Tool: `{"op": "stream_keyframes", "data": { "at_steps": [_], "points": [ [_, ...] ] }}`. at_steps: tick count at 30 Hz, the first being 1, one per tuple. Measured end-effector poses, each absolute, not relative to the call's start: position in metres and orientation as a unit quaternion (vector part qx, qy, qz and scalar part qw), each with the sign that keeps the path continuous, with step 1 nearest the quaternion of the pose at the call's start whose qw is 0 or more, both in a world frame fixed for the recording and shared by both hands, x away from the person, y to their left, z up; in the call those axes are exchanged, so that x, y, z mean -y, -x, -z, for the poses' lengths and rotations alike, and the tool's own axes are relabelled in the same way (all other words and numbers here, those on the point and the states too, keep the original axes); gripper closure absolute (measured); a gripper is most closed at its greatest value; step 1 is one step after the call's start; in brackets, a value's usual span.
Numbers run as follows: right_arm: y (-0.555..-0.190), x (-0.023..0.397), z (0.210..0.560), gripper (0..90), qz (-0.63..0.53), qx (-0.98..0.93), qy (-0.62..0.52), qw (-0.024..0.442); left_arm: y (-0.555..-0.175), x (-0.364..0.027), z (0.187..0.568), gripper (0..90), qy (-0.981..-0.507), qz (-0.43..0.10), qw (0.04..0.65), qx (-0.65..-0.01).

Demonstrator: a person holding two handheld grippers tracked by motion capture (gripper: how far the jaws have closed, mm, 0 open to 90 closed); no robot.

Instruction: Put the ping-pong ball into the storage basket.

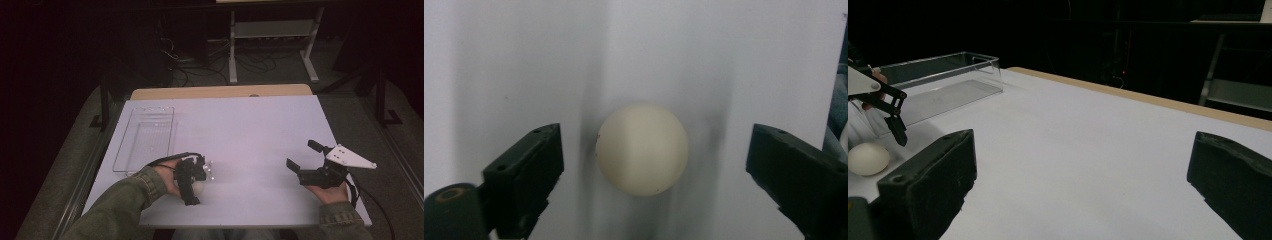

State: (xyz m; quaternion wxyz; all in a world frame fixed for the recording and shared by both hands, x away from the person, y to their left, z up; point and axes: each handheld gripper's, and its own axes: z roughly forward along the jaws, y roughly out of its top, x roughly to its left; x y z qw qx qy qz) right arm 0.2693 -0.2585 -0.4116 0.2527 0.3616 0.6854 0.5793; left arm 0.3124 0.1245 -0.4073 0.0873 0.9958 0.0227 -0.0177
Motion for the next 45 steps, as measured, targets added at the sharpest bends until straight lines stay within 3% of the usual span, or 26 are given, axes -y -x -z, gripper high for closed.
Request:
{"op": "stream_keyframes", "data": {
  "at_steps": [22, 28, 36, 45],
  "points": [
    [-0.2696, 0.2579, 0.4119, 0.0, -0.576, -0.689, -0.361, 0.249, -0.3098, -0.1238, 0.4072, 24.0, -0.996, 0.002, 0.084, -0.026],
    [-0.2694, 0.2580, 0.4117, 0.0, -0.576, -0.689, -0.361, 0.250, -0.3088, -0.1233, 0.4083, 39.5, -0.997, 0.001, 0.077, -0.031],
    [-0.2693, 0.2581, 0.4117, 0.0, -0.576, -0.690, -0.361, 0.249, -0.3110, -0.1253, 0.4052, 49.1, -0.996, 0.006, 0.088, -0.034],
    [-0.2693, 0.2580, 0.4117, 0.0, -0.576, -0.690, -0.362, 0.248, -0.3124, -0.1264, 0.4038, 49.8, -0.995, 0.007, 0.086, -0.040]
  ]
}}
